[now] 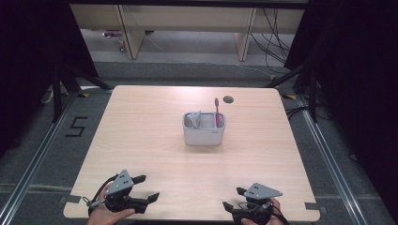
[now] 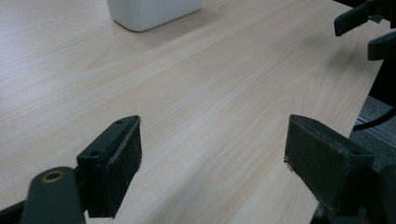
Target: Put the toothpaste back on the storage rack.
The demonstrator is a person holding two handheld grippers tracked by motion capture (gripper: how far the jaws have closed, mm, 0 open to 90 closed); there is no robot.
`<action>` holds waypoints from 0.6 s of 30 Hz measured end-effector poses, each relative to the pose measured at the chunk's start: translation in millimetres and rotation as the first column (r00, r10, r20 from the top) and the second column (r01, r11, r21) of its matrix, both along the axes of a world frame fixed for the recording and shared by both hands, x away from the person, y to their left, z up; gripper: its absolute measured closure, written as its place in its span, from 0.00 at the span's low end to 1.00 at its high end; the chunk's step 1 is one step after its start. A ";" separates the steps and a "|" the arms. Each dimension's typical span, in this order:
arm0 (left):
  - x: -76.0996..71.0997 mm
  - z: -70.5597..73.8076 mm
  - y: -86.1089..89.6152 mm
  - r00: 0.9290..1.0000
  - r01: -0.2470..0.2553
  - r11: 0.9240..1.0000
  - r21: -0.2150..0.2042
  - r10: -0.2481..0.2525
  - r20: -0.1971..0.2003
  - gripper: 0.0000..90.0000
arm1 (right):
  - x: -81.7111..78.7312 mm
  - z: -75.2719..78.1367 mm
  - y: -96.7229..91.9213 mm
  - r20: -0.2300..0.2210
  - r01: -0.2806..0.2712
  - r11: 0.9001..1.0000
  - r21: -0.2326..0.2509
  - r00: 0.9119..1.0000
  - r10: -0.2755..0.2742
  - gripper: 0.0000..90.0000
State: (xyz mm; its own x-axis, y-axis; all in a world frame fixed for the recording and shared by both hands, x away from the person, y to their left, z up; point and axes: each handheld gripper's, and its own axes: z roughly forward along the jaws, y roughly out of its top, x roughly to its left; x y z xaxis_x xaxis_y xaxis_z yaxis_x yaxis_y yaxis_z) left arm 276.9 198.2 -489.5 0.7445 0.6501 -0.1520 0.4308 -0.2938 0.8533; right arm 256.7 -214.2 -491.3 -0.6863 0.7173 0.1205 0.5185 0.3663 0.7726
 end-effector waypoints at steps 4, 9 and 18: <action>-7.0 -1.7 1.6 1.000 0.015 1.000 0.008 -0.015 0.003 0.20 | 0.7 -1.0 0.5 -0.010 -0.012 1.000 0.009 1.000 0.012 0.31; -16.2 -1.5 2.4 1.000 0.024 0.999 0.042 -0.025 0.011 0.20 | 0.6 -0.8 1.0 -0.009 -0.016 1.000 -0.001 1.000 0.016 0.31; -24.8 -3.1 3.2 0.999 0.044 0.994 0.101 -0.046 0.024 0.20 | -0.4 0.1 2.6 -0.017 -0.007 1.000 -0.007 1.000 0.007 0.31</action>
State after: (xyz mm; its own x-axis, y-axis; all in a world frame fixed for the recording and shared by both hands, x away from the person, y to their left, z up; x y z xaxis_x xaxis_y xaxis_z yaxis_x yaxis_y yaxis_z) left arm 252.1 201.4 -492.6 0.7762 0.6269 -0.0680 0.3931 -0.3968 0.8295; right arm 256.3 -211.7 -491.2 -0.6893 0.7132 0.1273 0.5290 0.3755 0.7611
